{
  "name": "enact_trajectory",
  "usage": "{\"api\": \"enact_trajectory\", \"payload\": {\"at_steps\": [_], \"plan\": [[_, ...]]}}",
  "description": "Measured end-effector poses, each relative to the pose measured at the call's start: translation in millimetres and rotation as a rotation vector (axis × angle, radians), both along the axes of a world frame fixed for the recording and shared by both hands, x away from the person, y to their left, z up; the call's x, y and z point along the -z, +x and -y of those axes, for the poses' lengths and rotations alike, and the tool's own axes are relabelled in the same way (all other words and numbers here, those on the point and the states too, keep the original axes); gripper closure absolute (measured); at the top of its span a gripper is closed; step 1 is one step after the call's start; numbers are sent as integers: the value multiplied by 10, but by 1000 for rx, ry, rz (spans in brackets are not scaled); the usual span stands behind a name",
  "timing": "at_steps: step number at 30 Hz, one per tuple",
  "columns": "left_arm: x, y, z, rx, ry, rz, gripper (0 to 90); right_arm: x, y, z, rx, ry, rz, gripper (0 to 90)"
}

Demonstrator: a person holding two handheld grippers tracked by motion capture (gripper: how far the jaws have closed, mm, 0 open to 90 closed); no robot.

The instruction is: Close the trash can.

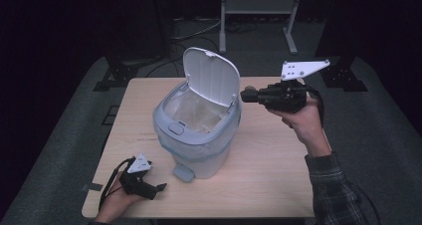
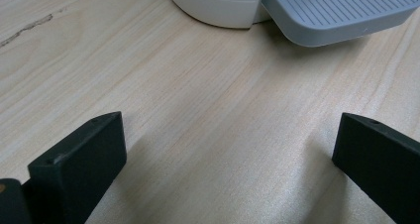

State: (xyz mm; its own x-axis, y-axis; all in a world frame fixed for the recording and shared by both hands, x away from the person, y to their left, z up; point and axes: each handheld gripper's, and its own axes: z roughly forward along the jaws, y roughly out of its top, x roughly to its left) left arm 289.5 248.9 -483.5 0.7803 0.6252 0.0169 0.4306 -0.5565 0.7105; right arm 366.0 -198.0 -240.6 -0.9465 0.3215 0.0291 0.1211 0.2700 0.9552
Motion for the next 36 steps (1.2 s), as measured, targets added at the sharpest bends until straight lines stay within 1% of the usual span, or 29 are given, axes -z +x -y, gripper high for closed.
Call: {"api": "enact_trajectory", "payload": {"at_steps": [3,7,11,15,18,23,25,31,36], "plan": [[0,0,0,0,0,0,0,14,62,84,30,4,-4,899],[0,0,0,0,0,0,0,17,142,140,59,12,-10,899],[1,3,0,-1,-1,1,0,11,222,159,72,28,-22,899],[2,7,1,-3,-3,0,0,-9,302,126,79,34,-32,899],[2,8,1,-3,-4,1,0,-40,346,76,70,47,-37,899],[2,11,2,-3,-4,0,0,-83,390,-24,52,46,-37,899],[3,13,2,-3,-4,0,0,-101,401,-55,42,54,-40,899],[3,16,1,-2,-4,0,0,-146,435,-115,-8,70,-73,900],[3,17,2,-2,-4,0,0,-171,425,-134,-14,69,-72,900]]}}
